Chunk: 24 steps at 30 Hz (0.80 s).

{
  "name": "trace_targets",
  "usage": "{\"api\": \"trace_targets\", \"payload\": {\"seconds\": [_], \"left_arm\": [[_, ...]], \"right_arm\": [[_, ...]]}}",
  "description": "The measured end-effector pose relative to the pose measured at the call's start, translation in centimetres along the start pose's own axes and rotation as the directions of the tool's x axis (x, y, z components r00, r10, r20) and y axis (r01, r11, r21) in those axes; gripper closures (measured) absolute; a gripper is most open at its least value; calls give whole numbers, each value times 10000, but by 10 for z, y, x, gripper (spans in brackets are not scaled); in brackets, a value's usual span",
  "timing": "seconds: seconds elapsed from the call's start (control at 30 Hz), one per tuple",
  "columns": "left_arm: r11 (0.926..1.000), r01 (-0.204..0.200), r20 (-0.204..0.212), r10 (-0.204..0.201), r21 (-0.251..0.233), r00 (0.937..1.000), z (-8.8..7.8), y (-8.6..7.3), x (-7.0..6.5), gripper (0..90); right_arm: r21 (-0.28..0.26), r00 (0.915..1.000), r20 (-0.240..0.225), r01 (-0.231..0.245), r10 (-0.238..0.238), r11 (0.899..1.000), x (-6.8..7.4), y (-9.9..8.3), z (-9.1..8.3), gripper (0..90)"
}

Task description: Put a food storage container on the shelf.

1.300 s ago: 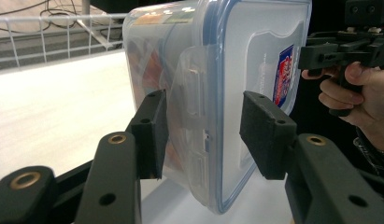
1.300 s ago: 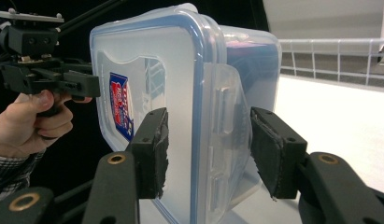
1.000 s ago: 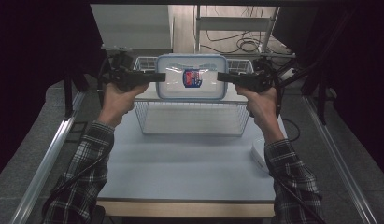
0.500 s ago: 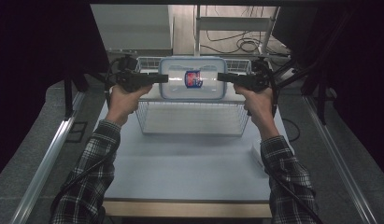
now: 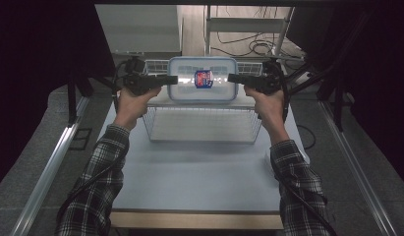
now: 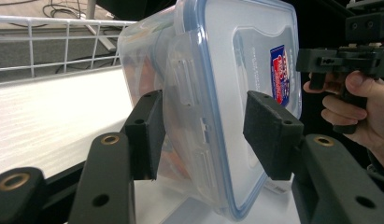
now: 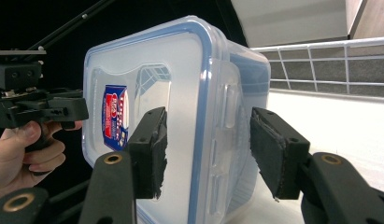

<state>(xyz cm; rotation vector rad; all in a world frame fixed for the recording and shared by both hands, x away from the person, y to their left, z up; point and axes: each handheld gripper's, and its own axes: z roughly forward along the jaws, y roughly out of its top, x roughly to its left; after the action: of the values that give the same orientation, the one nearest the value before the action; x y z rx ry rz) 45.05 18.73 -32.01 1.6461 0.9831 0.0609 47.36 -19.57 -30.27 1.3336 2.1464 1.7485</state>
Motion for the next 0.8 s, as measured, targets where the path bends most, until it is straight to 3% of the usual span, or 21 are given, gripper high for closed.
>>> {"api": "trace_targets", "payload": {"seconds": [0.17,0.23,0.3,0.33,0.43,0.53,0.8], "left_arm": [[9998,-190,-260,192,95,9995,-1,1,1,490],[9988,-363,-629,383,331,9973,1,-1,1,531],[9994,-267,-595,279,214,9978,2,-3,3,517],[9998,-66,-569,56,-185,9984,0,-3,5,557],[9999,-145,-650,144,-13,9978,1,-1,4,584],[9998,-178,-702,182,56,9974,1,-1,3,582],[9997,-234,-835,230,-34,9962,1,-3,2,561]], "right_arm": [[-68,9999,78,91,-90,9999,-2,-2,2,461],[43,9995,252,167,-168,9999,-1,-2,3,456],[182,9978,562,343,-353,9992,0,-4,4,486],[288,9959,744,492,-512,9984,0,-4,6,466],[245,9958,822,387,-406,9990,-2,-5,8,486],[291,9934,976,578,-604,9979,0,-3,9,492],[264,9920,1087,621,-646,9977,1,-2,9,503]]}}
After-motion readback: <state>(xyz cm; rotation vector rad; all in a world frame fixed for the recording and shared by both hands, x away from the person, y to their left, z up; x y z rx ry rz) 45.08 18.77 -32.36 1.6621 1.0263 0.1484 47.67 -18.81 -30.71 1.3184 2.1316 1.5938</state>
